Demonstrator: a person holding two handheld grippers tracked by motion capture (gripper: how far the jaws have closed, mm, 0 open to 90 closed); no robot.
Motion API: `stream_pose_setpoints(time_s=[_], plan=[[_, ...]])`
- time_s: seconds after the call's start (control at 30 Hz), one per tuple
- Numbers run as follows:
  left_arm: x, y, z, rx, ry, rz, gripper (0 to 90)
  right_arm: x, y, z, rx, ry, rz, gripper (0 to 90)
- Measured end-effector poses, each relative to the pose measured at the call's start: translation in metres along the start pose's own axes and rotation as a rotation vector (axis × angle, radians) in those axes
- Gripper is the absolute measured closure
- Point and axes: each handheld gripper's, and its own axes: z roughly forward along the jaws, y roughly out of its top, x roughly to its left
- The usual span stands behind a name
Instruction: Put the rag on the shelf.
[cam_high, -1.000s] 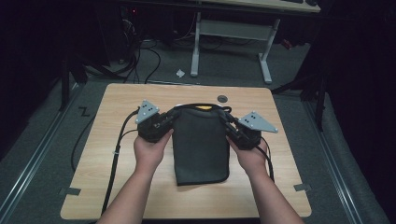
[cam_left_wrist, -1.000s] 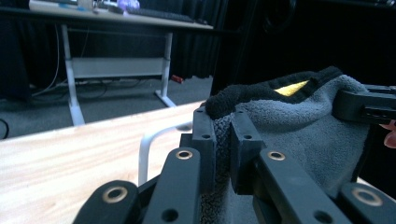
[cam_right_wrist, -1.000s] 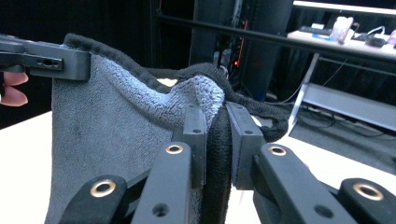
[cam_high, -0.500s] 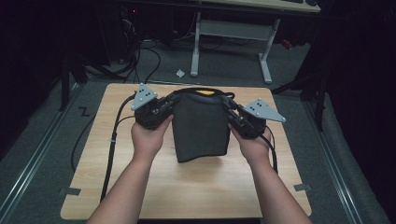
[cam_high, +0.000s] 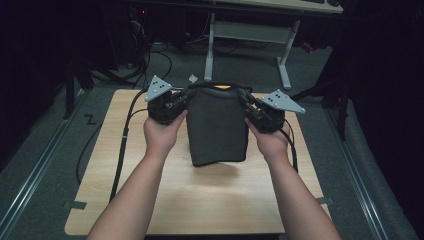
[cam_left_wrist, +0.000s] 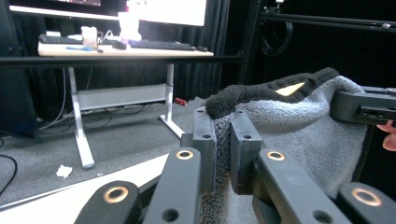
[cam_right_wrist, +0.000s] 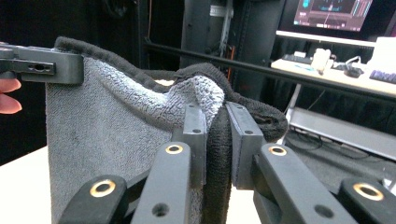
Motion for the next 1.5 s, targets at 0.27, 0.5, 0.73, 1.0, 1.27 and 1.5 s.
stream_pose_setpoints(time_s=[0.27, 0.5, 0.73, 1.0, 1.27, 1.5], plan=[[0.019, -0.001, 0.035, 0.03, 0.021, 0.004, 82.9, -0.023, -0.004, 0.03, 0.031, -0.008, 0.032, 80.0], [0.034, 0.007, 0.053, 0.056, 0.048, 0.036, 82.8, -0.034, -0.001, 0.049, 0.052, -0.004, 0.02, 79.9], [0.047, 0.009, 0.065, 0.092, 0.061, 0.058, 82.3, -0.039, 0.001, 0.066, 0.067, 0.001, 0.006, 79.9], [0.059, -0.015, 0.077, 0.162, 0.032, -0.002, 82.0, -0.048, -0.016, 0.081, 0.143, -0.001, 0.003, 79.7], [0.065, -0.041, 0.082, 0.237, 0.03, 0.002, 82.9, -0.05, -0.04, 0.09, 0.219, 0.012, -0.01, 79.7], [0.074, -0.061, 0.084, 0.276, 0.003, -0.056, 83.0, -0.052, -0.054, 0.096, 0.258, 0.027, 0.004, 79.8]])
